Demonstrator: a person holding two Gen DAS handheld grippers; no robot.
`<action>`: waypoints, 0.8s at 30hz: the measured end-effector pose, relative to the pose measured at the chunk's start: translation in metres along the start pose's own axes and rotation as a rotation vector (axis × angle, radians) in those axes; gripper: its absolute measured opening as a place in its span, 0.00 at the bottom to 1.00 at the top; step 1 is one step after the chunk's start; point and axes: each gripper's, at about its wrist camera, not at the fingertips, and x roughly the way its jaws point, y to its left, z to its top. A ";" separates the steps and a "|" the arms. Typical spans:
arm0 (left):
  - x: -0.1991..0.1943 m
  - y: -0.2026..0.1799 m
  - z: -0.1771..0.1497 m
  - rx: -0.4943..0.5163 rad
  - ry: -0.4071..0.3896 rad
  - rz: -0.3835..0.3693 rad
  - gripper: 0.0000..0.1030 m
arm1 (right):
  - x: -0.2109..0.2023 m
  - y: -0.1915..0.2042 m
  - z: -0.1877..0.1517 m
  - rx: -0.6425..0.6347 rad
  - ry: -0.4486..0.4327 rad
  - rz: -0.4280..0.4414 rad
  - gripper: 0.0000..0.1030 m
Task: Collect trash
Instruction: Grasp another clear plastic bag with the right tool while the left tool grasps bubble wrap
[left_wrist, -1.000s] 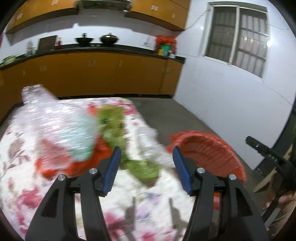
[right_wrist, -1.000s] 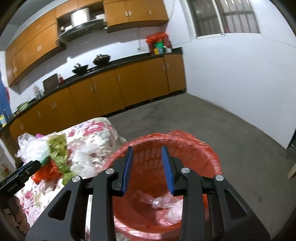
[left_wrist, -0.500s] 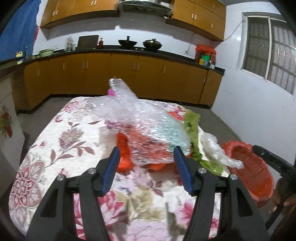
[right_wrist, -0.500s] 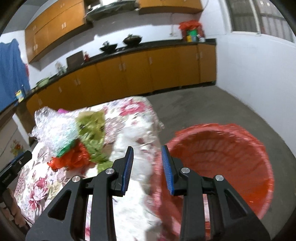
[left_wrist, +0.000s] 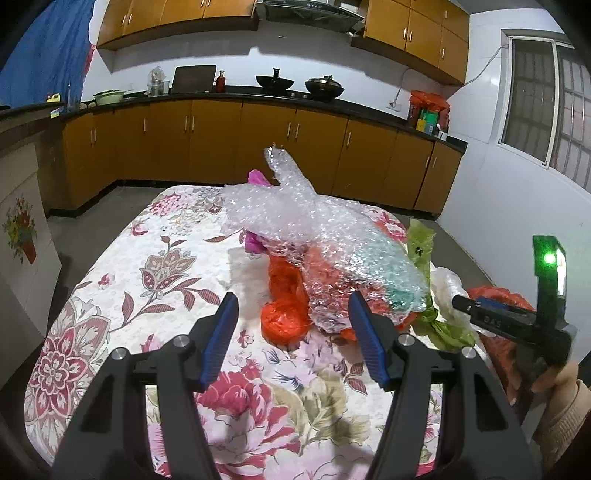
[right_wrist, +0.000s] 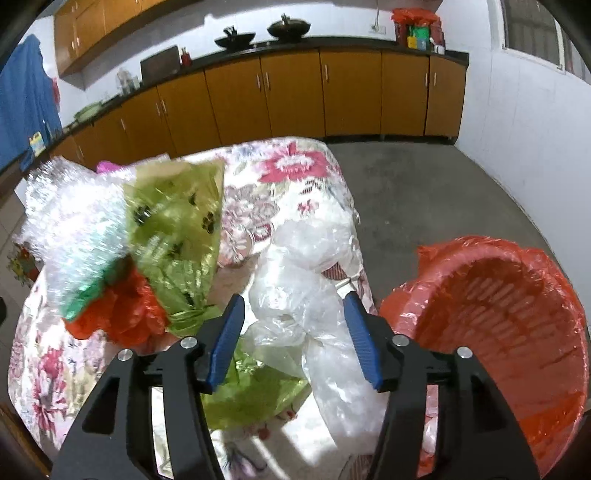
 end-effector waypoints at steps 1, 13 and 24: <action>0.001 0.000 0.000 -0.002 0.000 0.000 0.59 | 0.003 0.000 -0.001 0.001 0.009 0.000 0.55; 0.035 -0.013 0.027 -0.035 0.016 -0.044 0.59 | 0.010 0.004 -0.005 -0.039 0.036 0.015 0.26; 0.082 -0.007 0.061 -0.067 0.073 0.019 0.37 | 0.001 0.001 -0.008 -0.016 0.013 0.038 0.19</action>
